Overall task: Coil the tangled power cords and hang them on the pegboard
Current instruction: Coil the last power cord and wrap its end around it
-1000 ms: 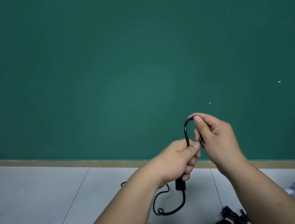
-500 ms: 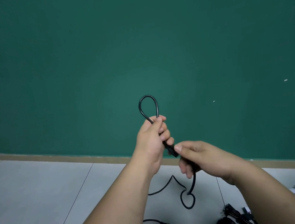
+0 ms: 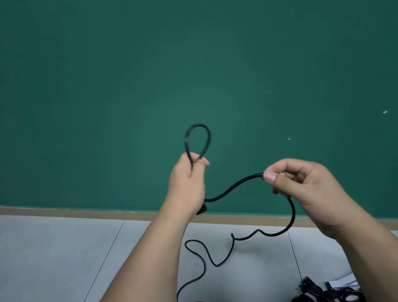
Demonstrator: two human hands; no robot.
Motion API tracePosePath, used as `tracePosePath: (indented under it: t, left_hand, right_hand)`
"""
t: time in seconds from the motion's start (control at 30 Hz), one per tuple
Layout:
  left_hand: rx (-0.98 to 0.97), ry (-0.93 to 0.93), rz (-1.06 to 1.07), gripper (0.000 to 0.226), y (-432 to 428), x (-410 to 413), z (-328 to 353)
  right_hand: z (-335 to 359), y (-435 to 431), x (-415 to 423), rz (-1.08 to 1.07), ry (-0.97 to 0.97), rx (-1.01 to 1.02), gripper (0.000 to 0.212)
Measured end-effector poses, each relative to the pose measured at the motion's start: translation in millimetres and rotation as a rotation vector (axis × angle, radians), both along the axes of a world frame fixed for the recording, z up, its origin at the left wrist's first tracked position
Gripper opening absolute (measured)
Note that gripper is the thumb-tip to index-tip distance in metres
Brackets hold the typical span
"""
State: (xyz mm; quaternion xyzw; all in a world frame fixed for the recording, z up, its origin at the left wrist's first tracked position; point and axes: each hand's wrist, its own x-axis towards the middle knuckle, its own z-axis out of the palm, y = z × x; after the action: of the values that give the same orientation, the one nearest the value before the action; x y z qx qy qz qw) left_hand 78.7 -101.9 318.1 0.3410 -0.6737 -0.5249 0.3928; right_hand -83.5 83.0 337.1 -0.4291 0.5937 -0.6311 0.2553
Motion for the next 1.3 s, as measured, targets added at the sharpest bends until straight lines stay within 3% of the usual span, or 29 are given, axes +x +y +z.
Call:
tracePosePath:
  t: [0.17, 0.3, 0.47, 0.6, 0.67, 0.73, 0.83, 1.03, 1.3]
  left_hand:
    - [-0.095, -0.181, -0.380, 0.039, 42.0, -5.4, 9.6]
    - [-0.098, -0.259, -0.529, 0.031, 64.1, -19.2, 0.6]
    - [-0.022, -0.256, -0.460, 0.016, 80.9, -34.2, -12.2]
    - [0.106, -0.186, -0.467, 0.015, 77.3, -33.9, -9.6]
    - [0.148, -0.109, -0.421, 0.014, 73.8, -32.6, -8.1]
    - [0.174, -0.073, -0.357, 0.016, 67.7, -30.4, -6.7]
    - [0.175, -0.052, -0.323, 0.019, 59.1, -26.5, -6.3]
    - [0.043, -0.133, -0.332, 0.010, 62.1, -31.1, -11.7]
    - [0.073, -0.131, -0.417, 0.021, 65.5, -34.6, -17.1]
  right_hand:
    - [-2.6, -7.4, 3.8, -0.238, 0.056, -0.131, 0.008]
    - [-9.5, -10.6, -1.9, -0.408, 0.149, -0.149, 0.006]
    - [-16.6, -17.8, 0.8, -0.500, 0.275, -0.089, 0.008]
    - [-18.2, -22.0, -1.6, -0.430, 0.056, -0.126, 0.019]
    - [-19.8, -21.7, -3.2, -0.363, -0.005, -0.101, 0.013]
    - [-22.6, -19.4, -6.3, -0.331, 0.047, -0.016, 0.007]
    - [-26.0, -16.5, -7.6, -0.356, 0.204, 0.093, 0.016]
    - [-21.2, -20.3, 5.0, -0.378, 0.044, -0.030, 0.012]
    - [-20.5, -22.8, 7.3, -0.246, -0.176, -0.080, 0.018]
